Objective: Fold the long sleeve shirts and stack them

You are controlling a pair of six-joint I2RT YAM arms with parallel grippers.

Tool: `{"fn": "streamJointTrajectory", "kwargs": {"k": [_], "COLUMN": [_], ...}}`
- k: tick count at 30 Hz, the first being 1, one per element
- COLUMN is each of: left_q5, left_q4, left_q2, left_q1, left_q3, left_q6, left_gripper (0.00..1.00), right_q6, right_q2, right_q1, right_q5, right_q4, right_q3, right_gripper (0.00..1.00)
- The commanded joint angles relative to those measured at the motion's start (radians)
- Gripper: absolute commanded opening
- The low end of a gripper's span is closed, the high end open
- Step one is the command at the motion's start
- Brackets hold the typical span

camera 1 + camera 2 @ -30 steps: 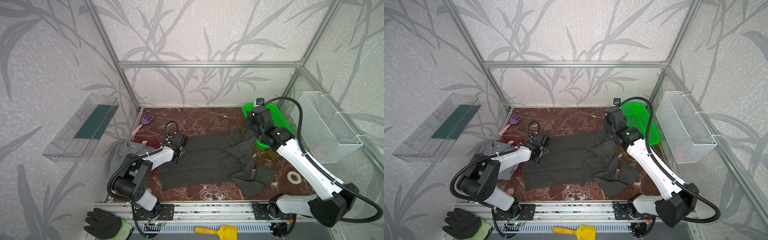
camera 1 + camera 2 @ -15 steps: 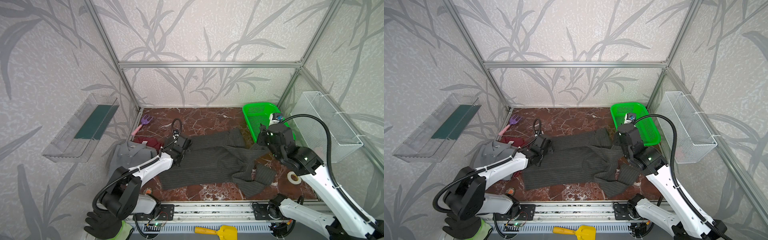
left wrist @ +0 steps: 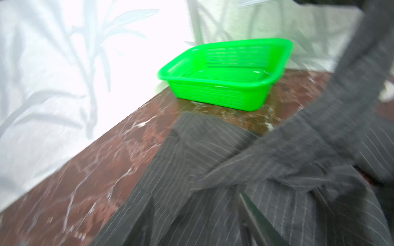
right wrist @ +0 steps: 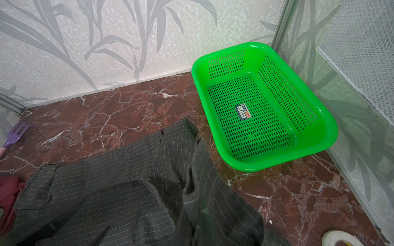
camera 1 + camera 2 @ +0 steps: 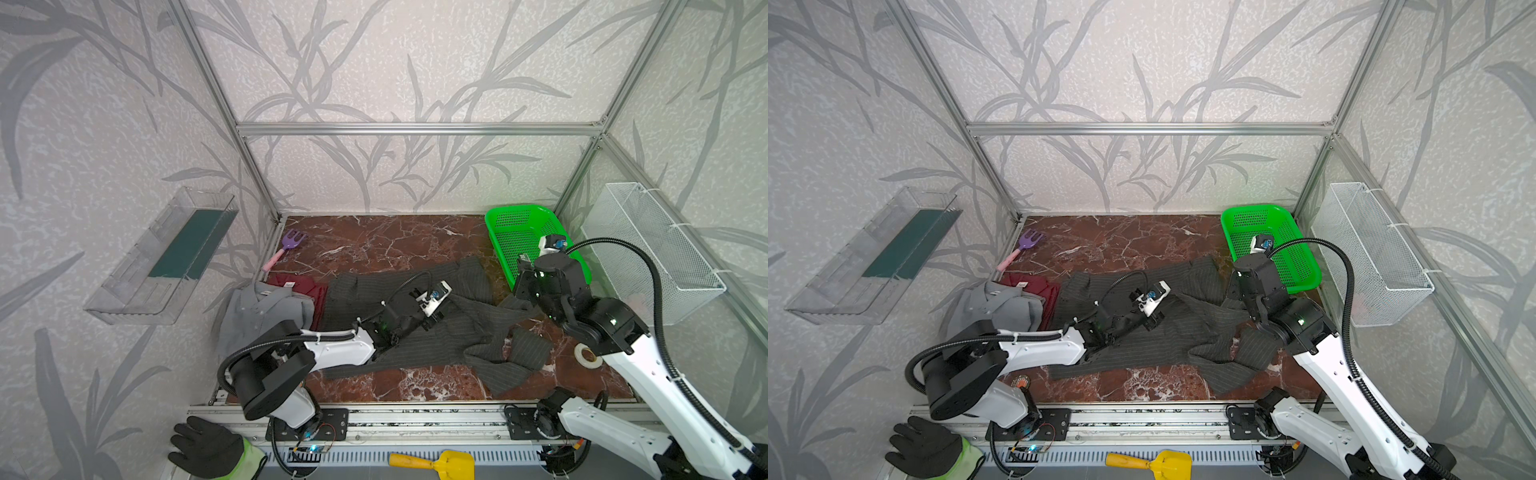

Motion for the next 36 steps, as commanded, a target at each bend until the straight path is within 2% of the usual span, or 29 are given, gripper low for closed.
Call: {"fn": "streamJointTrajectory", "kwargs": {"k": [1, 7, 13, 17, 19, 22, 27, 30, 34, 36], "left_q5": [0.070, 0.128, 0.194, 0.250, 0.267, 0.240, 0.207, 0.213, 0.202, 0.175], "left_q4": [0.113, 0.094, 0.098, 0.025, -0.040, -0.090, -0.094, -0.157, -0.208, -0.180], "left_q2": [0.056, 0.171, 0.207, 0.222, 0.228, 0.230, 0.190, 0.170, 0.205, 0.236], "left_q1": [-0.039, -0.086, -0.092, -0.122, -0.144, -0.181, -0.208, -0.233, -0.261, -0.268], "left_q3": [0.073, 0.179, 0.244, 0.282, 0.295, 0.289, 0.251, 0.260, 0.303, 0.328], "left_q6": [0.246, 0.408, 0.393, 0.429, 0.490, 0.588, 0.635, 0.700, 0.788, 0.807], "left_gripper": [0.65, 0.69, 0.69, 0.68, 0.68, 0.69, 0.70, 0.70, 0.71, 0.71], "right_q6": [0.054, 0.169, 0.309, 0.351, 0.386, 0.408, 0.399, 0.405, 0.410, 0.410], "right_q2": [-0.021, 0.023, 0.070, 0.068, 0.055, 0.016, -0.011, 0.004, 0.016, 0.016], "right_q1": [-0.013, -0.051, -0.105, -0.172, -0.229, -0.297, -0.369, -0.423, -0.441, -0.441], "right_q5": [-0.019, -0.073, -0.050, -0.117, -0.160, -0.189, -0.212, -0.274, -0.300, -0.317], "right_q4": [-0.053, -0.177, -0.373, -0.393, -0.397, -0.376, -0.361, -0.387, -0.400, -0.401], "right_q3": [0.001, 0.048, 0.102, 0.074, 0.047, 0.005, -0.032, -0.038, -0.035, -0.033], "right_gripper": [0.00, 0.00, 0.00, 0.00, 0.00, 0.00, 0.00, 0.00, 0.00, 0.00]}}
